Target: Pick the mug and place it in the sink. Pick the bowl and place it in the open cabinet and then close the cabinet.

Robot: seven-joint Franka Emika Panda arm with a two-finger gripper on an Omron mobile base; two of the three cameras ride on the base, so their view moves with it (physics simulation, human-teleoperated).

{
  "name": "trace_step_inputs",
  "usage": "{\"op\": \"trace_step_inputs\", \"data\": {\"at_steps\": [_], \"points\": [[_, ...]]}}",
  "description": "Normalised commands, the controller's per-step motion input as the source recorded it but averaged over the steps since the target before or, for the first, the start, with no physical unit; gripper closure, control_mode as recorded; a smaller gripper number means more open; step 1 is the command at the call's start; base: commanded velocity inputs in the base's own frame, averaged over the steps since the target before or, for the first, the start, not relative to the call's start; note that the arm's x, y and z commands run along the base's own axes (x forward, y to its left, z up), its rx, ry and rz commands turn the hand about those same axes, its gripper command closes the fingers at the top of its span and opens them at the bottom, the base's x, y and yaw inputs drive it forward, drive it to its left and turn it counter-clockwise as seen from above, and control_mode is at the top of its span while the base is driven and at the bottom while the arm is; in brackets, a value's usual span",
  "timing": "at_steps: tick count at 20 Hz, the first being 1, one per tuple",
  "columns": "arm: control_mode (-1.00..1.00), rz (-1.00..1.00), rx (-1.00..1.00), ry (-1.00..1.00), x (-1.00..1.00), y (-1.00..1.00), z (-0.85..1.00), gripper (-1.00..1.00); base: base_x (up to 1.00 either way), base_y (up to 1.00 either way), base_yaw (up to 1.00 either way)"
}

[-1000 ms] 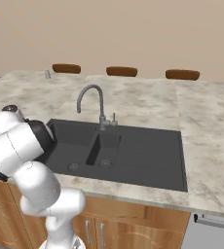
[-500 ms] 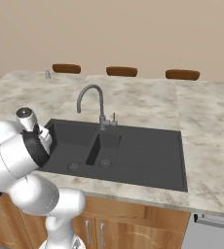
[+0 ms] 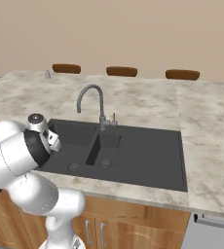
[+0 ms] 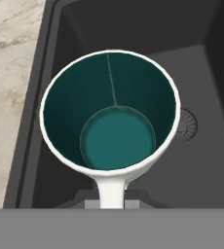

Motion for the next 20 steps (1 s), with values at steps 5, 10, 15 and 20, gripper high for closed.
{"op": "trace_step_inputs", "data": {"at_steps": [5, 10, 15, 20], "points": [[-1.0, -0.04, 0.0, 0.03, 0.09, -0.27, -0.19, 1.0, 0.0, 0.0, 0.0], [-1.0, -0.07, 0.0, 0.07, 0.21, -0.15, -0.19, 1.0, 0.0, 0.0, 0.0], [-1.0, -0.07, -0.01, 0.01, 0.16, -0.09, -0.23, 1.0, 0.0, 0.0, 0.0], [-1.0, -0.06, -0.05, -0.03, 0.1, 0.0, -0.33, 1.0, 0.0, 0.0, 0.0]]}}
